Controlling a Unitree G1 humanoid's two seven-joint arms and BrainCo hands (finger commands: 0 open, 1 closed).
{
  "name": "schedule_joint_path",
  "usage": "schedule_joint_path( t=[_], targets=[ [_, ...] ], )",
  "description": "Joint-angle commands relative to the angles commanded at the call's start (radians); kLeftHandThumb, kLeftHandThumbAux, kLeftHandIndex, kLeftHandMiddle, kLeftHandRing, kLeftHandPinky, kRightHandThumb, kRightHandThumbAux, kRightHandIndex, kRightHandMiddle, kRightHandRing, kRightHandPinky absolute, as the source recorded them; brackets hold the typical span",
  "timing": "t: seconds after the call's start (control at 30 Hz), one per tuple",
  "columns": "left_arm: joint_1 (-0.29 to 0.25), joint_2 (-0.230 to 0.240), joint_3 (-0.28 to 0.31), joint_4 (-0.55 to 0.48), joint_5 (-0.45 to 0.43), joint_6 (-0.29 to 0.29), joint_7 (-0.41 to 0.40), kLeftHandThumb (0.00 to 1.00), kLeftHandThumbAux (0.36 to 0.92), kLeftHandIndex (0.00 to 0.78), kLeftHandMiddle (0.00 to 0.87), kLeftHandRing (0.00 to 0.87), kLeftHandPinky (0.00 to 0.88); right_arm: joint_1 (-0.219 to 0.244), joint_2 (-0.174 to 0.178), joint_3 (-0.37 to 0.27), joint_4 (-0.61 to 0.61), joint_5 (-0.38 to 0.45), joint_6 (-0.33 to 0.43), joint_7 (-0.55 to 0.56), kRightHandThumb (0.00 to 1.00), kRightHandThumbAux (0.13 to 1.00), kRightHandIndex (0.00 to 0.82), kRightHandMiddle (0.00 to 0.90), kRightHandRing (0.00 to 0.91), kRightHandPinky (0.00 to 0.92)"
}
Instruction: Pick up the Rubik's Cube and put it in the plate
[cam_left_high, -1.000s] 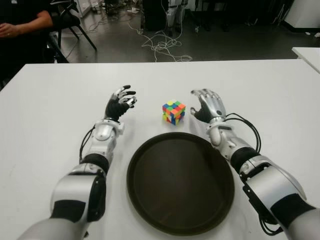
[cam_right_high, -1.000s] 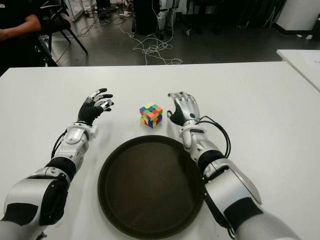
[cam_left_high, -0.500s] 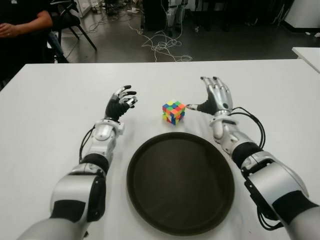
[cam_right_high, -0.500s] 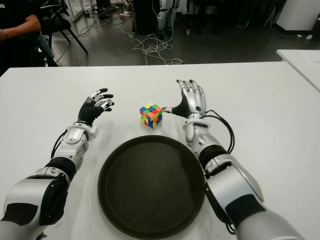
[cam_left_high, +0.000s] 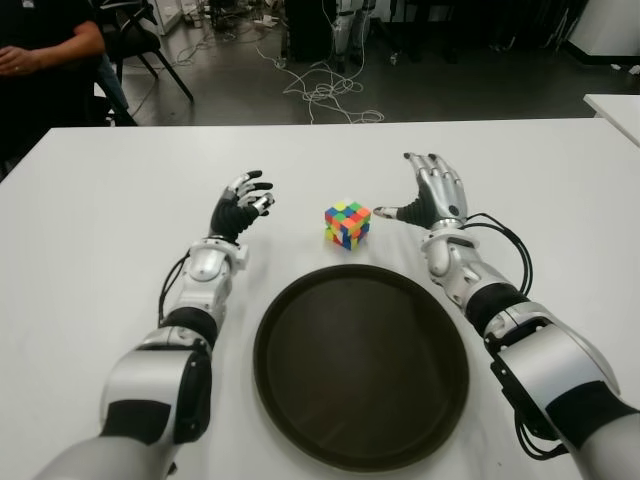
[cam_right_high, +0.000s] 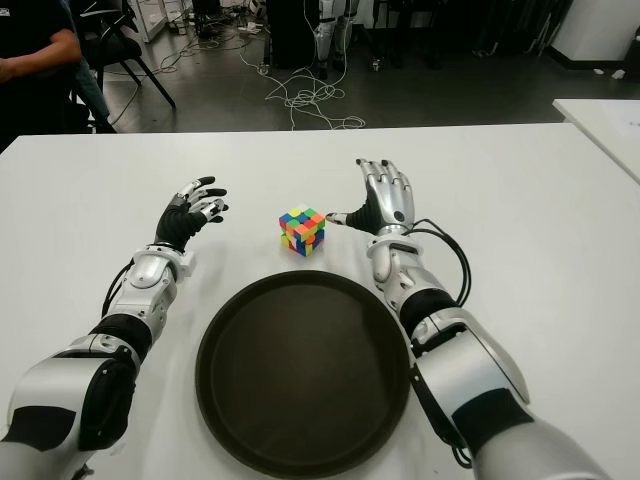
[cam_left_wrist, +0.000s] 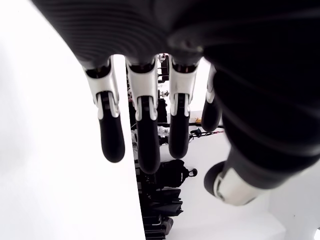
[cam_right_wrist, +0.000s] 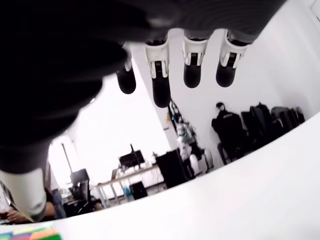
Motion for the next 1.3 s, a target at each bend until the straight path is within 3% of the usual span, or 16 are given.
schedule_joint_path(
  t=[0.43,0.57,0.77,1.3],
  targets=[
    [0.001,0.002,-0.006,0.000,0.009,-0.004,0.009,0.380,0.738,0.202,0.301,0.341,0.371,-0.008,-0.009,0.071,0.019,-0.051,-0.052,0.129,0.000,0.602,0.000,0.000,0.000,0.000],
    [0.002,0.004,-0.006,-0.001,0.011,-0.010,0.009,0.380,0.744,0.201,0.294,0.335,0.366,-0.027,-0.013,0.142,0.031,-0.112,-0.060,0.214,0.000,0.636,0.000,0.000,0.000,0.000],
    [0.003,0.005,-0.001,-0.001,0.007,-0.004,0.019,0.374,0.750,0.195,0.275,0.320,0.354,-0.033,0.005,0.189,0.041,-0.141,-0.075,0.291,0.000,0.693,0.000,0.000,0.000,0.000],
    [-0.003,0.012,-0.004,0.004,0.010,0.010,0.030,0.338,0.737,0.193,0.289,0.325,0.343,-0.051,0.026,0.248,0.050,-0.170,-0.084,0.290,0.000,0.748,0.000,0.000,0.000,0.000]
  ],
)
